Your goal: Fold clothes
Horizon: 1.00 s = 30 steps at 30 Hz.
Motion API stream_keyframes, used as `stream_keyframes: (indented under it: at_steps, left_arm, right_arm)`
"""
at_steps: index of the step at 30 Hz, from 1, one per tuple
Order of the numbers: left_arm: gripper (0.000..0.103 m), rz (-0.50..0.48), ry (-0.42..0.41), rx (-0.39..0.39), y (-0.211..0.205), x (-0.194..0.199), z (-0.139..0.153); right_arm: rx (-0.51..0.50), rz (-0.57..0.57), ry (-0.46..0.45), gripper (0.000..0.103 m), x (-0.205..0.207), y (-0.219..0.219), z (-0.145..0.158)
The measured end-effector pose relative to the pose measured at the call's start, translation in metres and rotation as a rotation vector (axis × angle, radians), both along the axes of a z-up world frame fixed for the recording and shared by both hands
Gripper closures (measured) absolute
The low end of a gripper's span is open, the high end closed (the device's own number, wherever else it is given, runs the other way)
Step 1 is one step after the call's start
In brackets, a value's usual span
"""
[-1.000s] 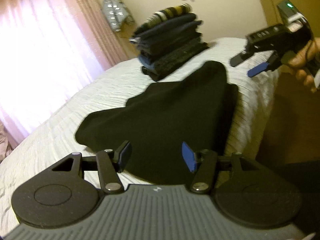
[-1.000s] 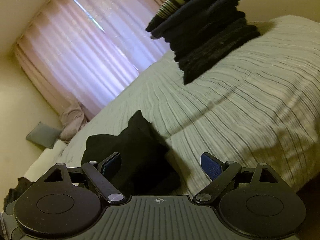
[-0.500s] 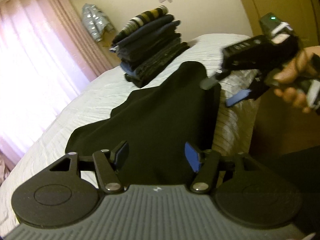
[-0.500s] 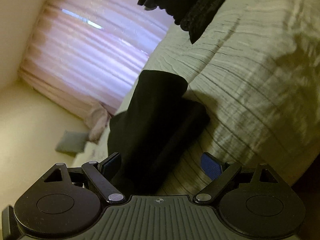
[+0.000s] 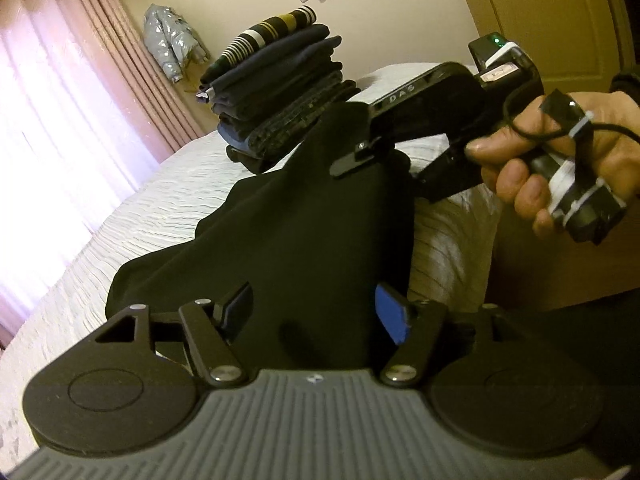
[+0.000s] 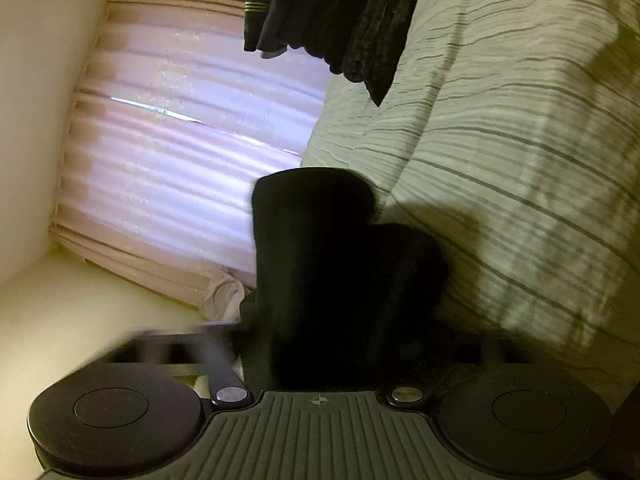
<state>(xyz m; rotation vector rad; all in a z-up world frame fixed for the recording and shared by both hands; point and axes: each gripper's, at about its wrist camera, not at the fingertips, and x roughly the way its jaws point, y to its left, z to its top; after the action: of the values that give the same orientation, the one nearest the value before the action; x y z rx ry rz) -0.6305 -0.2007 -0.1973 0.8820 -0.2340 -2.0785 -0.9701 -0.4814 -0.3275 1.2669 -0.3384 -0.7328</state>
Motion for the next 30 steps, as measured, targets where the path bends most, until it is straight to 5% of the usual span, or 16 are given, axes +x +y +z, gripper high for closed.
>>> stream_keyframes:
  at_steps: [4,10,14,17,20,23,26,30]
  left_arm:
    - [0.035,-0.002,0.015,0.007,-0.006,-0.002,0.004]
    - [0.035,-0.04,0.096,0.016,-0.017,-0.017,0.017]
    - [0.035,-0.083,0.246,-0.066,-0.008,-0.029,0.05]
    - [0.035,-0.044,0.362,-0.122,0.006,-0.01,0.076]
    - [0.034,0.045,0.441,-0.142,0.028,0.037,0.09]
    - [0.034,0.197,0.459,-0.146,0.058,0.092,0.087]
    - [0.034,0.389,0.464,-0.133,0.087,0.151,0.076]
    - [0.034,0.655,0.454,-0.094,0.115,0.214,0.051]
  right_arm:
    - [-0.042,0.057,0.018,0.073,-0.001,-0.009,0.015]
    - [-0.108,0.101,-0.082,0.079,-0.007,-0.027,0.058]
    - [-0.249,0.138,0.044,0.079,-0.014,-0.043,0.139]
    - [-0.402,0.198,0.248,0.079,0.006,-0.038,0.217]
    - [-0.605,0.296,0.49,0.079,0.061,-0.012,0.277]
    - [-0.761,0.45,0.678,0.079,0.143,0.018,0.295]
    - [-0.803,0.664,0.728,0.079,0.242,0.044,0.275]
    - [-0.808,0.899,0.79,0.078,0.384,0.075,0.206]
